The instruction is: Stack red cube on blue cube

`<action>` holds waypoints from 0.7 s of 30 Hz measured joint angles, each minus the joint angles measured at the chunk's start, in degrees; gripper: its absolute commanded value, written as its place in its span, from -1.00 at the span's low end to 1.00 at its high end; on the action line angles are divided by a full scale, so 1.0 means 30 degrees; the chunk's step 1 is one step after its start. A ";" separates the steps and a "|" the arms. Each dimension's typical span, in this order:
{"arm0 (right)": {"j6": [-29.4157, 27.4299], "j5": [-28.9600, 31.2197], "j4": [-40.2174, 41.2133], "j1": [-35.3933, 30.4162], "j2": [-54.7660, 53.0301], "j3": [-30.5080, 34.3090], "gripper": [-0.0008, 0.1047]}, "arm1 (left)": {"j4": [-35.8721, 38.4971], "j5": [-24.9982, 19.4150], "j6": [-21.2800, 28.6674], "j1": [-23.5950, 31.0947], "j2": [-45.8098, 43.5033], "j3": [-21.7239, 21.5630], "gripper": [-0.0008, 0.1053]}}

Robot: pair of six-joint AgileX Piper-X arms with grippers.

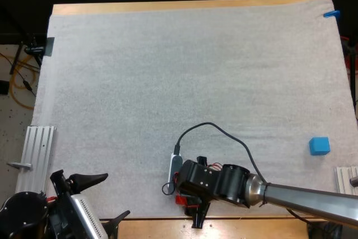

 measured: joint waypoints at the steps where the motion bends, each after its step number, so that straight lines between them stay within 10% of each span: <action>1: 0.0000 0.0000 -0.0153 0.0000 0.0055 0.0000 0.19 | 0.0000 0.0000 0.0000 0.0000 0.0000 0.0000 0.41; 21: 0.0000 -0.0535 -0.1435 0.0000 0.2157 0.0000 0.19 | 0.0000 0.0000 0.0000 0.0000 0.0000 0.0000 0.41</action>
